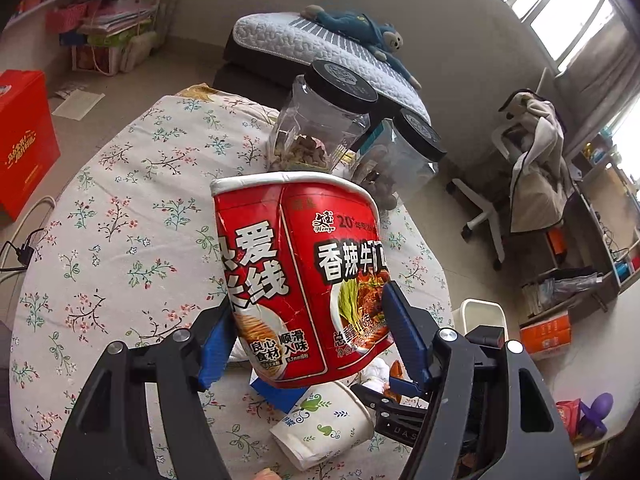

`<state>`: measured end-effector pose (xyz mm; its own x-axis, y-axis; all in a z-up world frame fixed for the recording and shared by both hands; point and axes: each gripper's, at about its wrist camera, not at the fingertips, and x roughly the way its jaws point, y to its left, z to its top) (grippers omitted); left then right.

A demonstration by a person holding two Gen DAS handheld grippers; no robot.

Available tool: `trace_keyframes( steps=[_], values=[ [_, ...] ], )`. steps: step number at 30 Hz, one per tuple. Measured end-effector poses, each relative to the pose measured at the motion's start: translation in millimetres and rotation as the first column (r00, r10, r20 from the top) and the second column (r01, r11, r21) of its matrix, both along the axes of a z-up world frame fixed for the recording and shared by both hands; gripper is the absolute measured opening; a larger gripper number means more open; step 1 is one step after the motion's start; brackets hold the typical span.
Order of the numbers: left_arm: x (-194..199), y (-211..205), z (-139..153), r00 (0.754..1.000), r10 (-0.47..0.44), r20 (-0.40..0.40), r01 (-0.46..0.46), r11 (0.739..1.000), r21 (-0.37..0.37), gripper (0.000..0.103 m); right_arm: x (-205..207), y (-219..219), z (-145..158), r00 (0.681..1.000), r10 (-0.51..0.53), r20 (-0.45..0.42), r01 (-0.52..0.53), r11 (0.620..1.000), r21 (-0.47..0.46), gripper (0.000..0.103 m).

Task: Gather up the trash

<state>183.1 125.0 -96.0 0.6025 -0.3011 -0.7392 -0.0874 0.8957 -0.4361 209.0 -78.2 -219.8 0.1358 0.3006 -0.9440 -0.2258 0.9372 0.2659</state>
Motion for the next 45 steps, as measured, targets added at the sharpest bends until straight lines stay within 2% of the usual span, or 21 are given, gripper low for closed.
trace_keyframes(
  steps=[6,10,12,16,20,21,22,24,27,29,31,32,33,34,37,39,42,45],
  values=[
    [-6.1,13.4,5.4,0.999,0.039,0.018,-0.039,0.999,0.024,0.068,5.1,3.9,38.0,0.989,-0.036,0.146,0.028,0.998,0.057,0.04],
    [-9.1,18.3,12.4,0.996,0.069,0.056,-0.073,0.995,0.069,0.068,7.8,6.2,75.8,0.955,-0.075,0.288,0.053,0.995,0.084,0.04],
    [-12.6,17.4,17.7,0.992,0.09,0.092,-0.1,0.988,0.118,0.068,7.6,5.8,95.3,0.922,-0.091,0.376,0.066,0.995,0.078,0.04],
    [-21.5,12.0,28.7,0.974,0.134,0.182,-0.175,0.958,0.227,0.068,2.7,-2.5,131.1,0.83,-0.116,0.545,0.096,0.993,0.065,0.041],
    [-27.0,4.7,36.3,0.957,0.155,0.246,-0.227,0.928,0.295,0.068,-2.5,-5.0,149.5,0.756,-0.132,0.641,0.119,0.991,0.064,0.041],
    [-28.1,2.6,37.4,0.951,0.16,0.264,-0.241,0.919,0.311,0.068,-4.3,-5.6,152.6,0.741,-0.138,0.658,0.124,0.99,0.068,0.041],
    [-29.6,-0.5,39.1,0.945,0.162,0.285,-0.256,0.908,0.33,0.06,-6.1,-6.4,155.5,0.727,-0.141,0.672,0.128,0.989,0.069,0.041],
    [-32.3,-7.7,42.8,0.933,0.161,0.321,-0.279,0.887,0.367,0.059,-8.4,-7.6,159.8,0.703,-0.141,0.697,0.135,0.989,0.064,0.041],
    [-32.4,-15.8,44.6,0.929,0.148,0.339,-0.279,0.883,0.378,0.057,-9.5,-9.0,162.1,0.689,-0.135,0.712,0.139,0.989,0.053,0.041],
    [-28.6,-16.7,42.0,0.937,0.136,0.322,-0.257,0.892,0.372,0.057,-8.6,-11.3,161.0,0.692,-0.138,0.708,0.145,0.988,0.05,0.041],
    [-23.8,-6.4,39.5,0.948,0.153,0.28,-0.243,0.915,0.321,0.059,-7.7,-15.8,160.2,0.698,-0.146,0.701,0.156,0.986,0.049,0.041],
    [-17.6,1.0,35.4,0.961,0.155,0.23,-0.219,0.932,0.288,0.064,-8.3,-18.3,160.1,0.7,-0.152,0.698,0.16,0.986,0.053,0.041],
    [-6.8,8.9,26.8,0.979,0.138,0.148,-0.172,0.953,0.25,0.081,-8.3,-21.0,159.8,0.703,-0.157,0.693,0.163,0.985,0.057,0.041],
    [-0.6,16.0,16.6,0.988,0.133,0.08,-0.147,0.968,0.203,0.083,-7.3,-23.6,159.6,0.706,-0.161,0.689,0.166,0.984,0.06,0.041],
    [12.4,41.6,-17.9,0.977,0.2,-0.076,-0.196,0.979,0.061,0.083,-5.5,-25.8,157.7,0.714,-0.168,0.68,0.17,0.983,0.064,0.041],
    [21.8,49.2,-35.7,0.966,0.215,-0.145,-0.217,0.976,0.005,0.083,-4.2,-26.3,155.6,0.722,-0.163,0.673,0.166,0.984,0.061,0.041],
    [32.2,48.3,-45.1,0.961,0.221,-0.165,-0.219,0.975,0.027,0.086,-4.4,-24.8,153.1,0.73,-0.146,0.668,0.157,0.987,0.044,0.041],
    [40.8,31.9,-50.1,0.97,0.179,-0.165,-0.158,0.979,0.128,0.092,-4.3,-25.0,150.3,0.734,-0.133,0.666,0.151,0.988,0.031,0.041]
  ],
)
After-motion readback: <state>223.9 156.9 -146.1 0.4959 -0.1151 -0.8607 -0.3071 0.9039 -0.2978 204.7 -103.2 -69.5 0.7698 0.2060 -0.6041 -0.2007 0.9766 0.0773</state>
